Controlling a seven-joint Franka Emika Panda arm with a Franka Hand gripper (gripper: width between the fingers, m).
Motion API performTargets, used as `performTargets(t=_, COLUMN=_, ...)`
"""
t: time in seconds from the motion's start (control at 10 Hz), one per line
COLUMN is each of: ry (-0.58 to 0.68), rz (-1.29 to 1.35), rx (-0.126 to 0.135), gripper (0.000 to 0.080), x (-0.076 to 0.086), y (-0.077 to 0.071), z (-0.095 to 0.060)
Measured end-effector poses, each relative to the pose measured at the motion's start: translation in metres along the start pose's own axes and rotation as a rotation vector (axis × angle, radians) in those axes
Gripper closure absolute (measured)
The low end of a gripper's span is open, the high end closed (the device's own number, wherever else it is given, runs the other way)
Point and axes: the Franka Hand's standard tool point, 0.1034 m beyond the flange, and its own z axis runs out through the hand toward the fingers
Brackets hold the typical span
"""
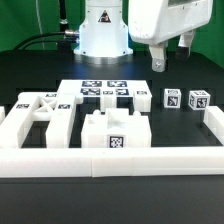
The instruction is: Assemble chair
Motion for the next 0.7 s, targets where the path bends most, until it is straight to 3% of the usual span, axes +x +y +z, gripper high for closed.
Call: performTargets(t=0.7, ry=-0.002, rz=0.001, rx=0.002, gripper=0.0150, x=-0.0010, y=0.0002, z=0.0022)
